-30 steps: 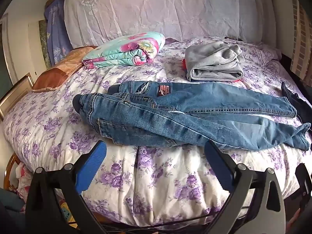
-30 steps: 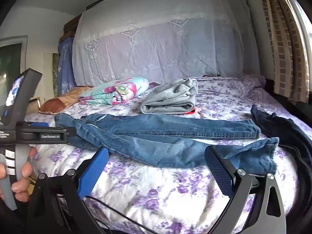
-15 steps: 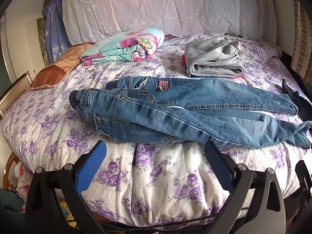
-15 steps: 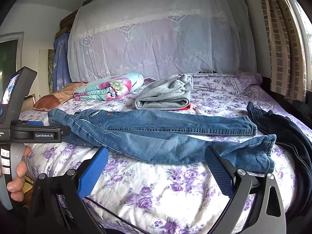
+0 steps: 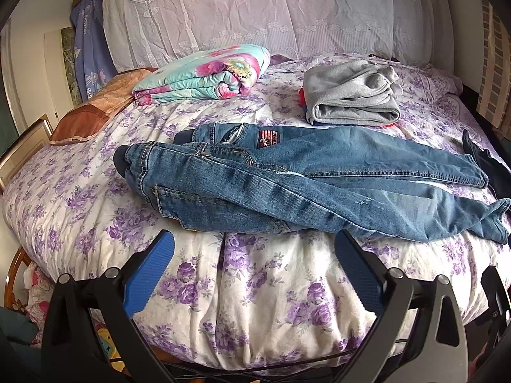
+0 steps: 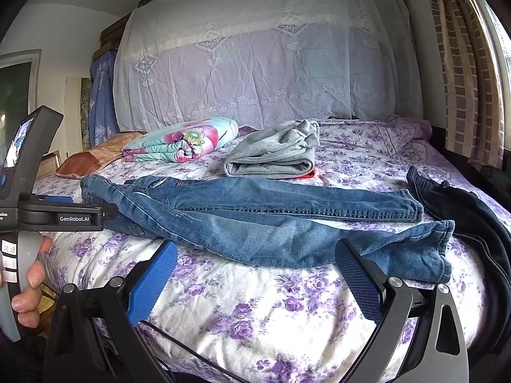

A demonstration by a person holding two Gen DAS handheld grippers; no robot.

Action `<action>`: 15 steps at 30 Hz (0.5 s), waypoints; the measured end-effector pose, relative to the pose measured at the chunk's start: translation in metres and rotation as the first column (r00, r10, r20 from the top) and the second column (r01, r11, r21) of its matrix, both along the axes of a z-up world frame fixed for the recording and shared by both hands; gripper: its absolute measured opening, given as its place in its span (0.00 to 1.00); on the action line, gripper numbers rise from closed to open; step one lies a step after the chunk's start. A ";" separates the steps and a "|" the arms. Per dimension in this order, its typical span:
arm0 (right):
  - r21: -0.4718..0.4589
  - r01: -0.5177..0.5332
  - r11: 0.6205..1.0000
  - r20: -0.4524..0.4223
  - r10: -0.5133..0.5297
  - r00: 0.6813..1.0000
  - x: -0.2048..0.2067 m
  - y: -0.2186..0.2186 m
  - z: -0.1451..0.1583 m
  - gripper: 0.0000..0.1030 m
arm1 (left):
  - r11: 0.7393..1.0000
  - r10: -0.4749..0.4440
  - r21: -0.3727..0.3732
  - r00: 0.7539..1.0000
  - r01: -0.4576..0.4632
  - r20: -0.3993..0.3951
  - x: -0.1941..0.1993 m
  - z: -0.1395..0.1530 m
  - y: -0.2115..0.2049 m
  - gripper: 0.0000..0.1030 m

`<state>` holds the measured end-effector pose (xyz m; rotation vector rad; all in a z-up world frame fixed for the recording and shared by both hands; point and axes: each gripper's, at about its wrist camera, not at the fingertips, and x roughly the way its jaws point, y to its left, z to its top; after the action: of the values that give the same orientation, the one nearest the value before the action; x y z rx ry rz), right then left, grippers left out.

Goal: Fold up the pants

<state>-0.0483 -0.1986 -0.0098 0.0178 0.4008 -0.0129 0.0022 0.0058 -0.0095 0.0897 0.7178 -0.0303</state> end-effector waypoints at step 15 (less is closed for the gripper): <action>-0.002 0.000 1.000 0.003 0.000 1.000 -0.002 0.000 0.003 0.97 | 1.000 0.000 0.004 1.000 0.000 0.011 -0.005 0.002 0.000 0.95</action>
<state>-0.0507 -0.1986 -0.0065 0.0153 0.3981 -0.0129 -0.0029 0.0056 -0.0072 0.0931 0.7071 -0.0284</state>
